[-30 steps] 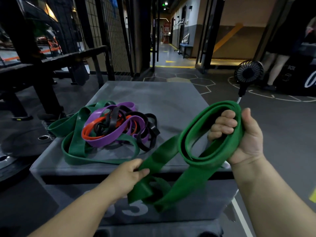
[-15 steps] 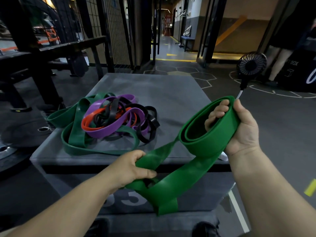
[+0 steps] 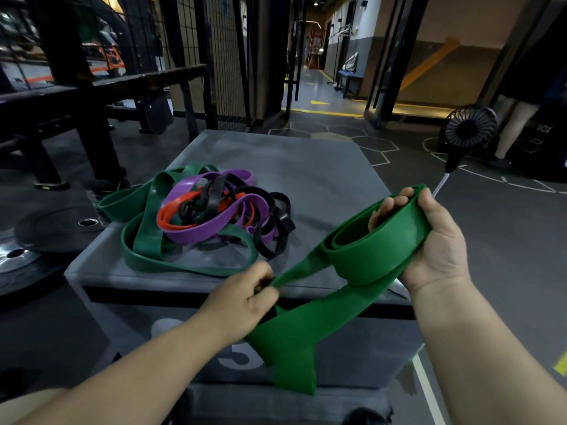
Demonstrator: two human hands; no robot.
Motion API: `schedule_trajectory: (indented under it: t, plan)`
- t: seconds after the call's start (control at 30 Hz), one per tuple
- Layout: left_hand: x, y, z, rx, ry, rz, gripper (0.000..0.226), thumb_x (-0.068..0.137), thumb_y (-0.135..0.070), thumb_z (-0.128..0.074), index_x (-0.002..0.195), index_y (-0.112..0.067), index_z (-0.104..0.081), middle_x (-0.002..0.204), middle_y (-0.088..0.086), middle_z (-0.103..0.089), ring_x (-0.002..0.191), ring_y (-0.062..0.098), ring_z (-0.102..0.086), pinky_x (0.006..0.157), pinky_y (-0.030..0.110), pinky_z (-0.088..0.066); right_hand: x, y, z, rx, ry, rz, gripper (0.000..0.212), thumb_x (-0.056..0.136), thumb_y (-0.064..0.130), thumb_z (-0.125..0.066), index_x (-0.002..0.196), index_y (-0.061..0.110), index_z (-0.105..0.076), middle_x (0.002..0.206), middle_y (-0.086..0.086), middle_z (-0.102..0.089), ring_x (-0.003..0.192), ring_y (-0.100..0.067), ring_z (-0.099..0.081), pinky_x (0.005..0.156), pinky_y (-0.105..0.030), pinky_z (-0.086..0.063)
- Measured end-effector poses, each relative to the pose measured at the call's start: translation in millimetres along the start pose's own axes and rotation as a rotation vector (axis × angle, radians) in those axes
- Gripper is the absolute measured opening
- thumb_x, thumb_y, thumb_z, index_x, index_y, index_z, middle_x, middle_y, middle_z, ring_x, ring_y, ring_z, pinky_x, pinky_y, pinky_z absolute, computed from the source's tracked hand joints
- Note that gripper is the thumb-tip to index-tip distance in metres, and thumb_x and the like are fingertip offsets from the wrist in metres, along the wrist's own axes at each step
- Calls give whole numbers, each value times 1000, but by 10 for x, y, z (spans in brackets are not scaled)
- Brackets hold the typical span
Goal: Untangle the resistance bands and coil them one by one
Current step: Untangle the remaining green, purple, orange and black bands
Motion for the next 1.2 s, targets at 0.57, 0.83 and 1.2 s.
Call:
schedule_trajectory:
  t: [0.57,0.83,1.2]
  plan:
    - [11,36,-125,-634,11,156,9,99,-40,-45,93,-43,-51,102,-24,-49,117,4,-42,104,26,-31,-153,-424,-209,-430,103,29,28,68,-9,-67,82,14,-59,68,1,-64,62,-14,-63,59,-27,-55]
    - [-64,-14,-234,-977,287,142,43,70,-12,-73,112,-12,-64,90,6,-73,81,17,-70,74,32,-56,-314,-768,-263,-597,428,-111,44,45,13,-93,80,32,-77,87,1,-75,93,-22,-71,82,-40,-58]
    - [-49,53,-157,-972,319,197,45,70,-8,-62,112,-22,-72,117,16,-68,114,37,-61,104,57,-42,-357,-872,-260,-1349,710,146,52,69,40,-74,117,21,-65,138,30,-37,130,1,-44,104,-23,-42]
Point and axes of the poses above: each hand's wrist, its own x-axis towards the middle knuckle, its own z-axis out of the back of the hand, y = z × x, the point moved 4 cm from there along x, towards the middle knuckle
